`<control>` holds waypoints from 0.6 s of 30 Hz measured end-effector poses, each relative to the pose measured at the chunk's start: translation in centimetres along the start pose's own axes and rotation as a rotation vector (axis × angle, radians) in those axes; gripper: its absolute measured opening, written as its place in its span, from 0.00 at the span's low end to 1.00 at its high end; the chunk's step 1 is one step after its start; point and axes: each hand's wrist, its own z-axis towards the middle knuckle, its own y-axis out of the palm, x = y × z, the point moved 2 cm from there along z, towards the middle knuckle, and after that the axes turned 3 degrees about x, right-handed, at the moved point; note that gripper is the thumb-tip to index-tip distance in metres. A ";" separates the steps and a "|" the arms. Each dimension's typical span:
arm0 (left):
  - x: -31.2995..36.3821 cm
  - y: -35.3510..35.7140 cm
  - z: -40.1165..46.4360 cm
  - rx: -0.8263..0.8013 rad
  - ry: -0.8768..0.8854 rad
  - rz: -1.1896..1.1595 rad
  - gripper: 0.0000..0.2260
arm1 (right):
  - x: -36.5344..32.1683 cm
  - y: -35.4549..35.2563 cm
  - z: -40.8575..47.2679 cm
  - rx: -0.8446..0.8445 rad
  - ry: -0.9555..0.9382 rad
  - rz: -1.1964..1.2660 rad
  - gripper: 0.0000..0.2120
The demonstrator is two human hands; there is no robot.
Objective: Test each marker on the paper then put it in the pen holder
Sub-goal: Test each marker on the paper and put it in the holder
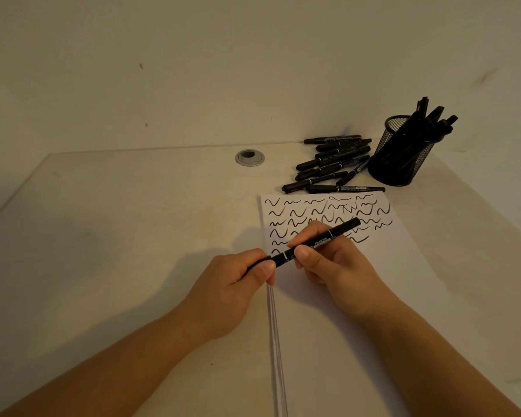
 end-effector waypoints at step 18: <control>0.0 -0.6 0.7 -0.138 -0.092 -0.138 0.13 | -0.9 0.5 0.3 -0.073 -0.064 -0.068 0.04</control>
